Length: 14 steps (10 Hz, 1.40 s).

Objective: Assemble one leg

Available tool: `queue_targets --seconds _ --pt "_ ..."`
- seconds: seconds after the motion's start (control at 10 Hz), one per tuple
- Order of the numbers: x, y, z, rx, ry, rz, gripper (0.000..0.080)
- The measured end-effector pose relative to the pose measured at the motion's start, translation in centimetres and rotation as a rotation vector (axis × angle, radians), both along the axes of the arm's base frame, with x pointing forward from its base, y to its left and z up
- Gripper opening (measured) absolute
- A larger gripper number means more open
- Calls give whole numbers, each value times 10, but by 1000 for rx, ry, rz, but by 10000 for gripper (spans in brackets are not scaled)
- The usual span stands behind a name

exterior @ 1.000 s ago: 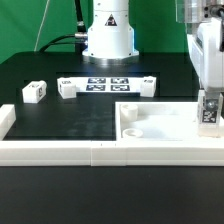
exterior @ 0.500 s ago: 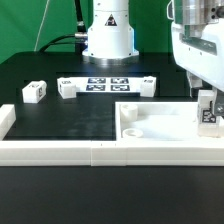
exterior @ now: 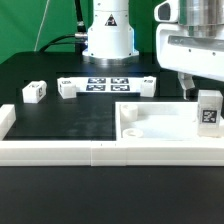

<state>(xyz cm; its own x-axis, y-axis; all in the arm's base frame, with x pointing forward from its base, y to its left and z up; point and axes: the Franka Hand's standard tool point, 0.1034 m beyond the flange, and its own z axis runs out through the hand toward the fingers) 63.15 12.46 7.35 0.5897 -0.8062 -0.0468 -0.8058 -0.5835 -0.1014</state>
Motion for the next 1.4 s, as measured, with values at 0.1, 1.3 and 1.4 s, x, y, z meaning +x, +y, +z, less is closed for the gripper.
queue_targets --seconds 0.1,1.3,1.4 --pt "0 1 0 -6 -10 107 649" --pt "5 -4 3 -93 -67 786 290" --pt "5 -4 3 -92 -66 771 290"
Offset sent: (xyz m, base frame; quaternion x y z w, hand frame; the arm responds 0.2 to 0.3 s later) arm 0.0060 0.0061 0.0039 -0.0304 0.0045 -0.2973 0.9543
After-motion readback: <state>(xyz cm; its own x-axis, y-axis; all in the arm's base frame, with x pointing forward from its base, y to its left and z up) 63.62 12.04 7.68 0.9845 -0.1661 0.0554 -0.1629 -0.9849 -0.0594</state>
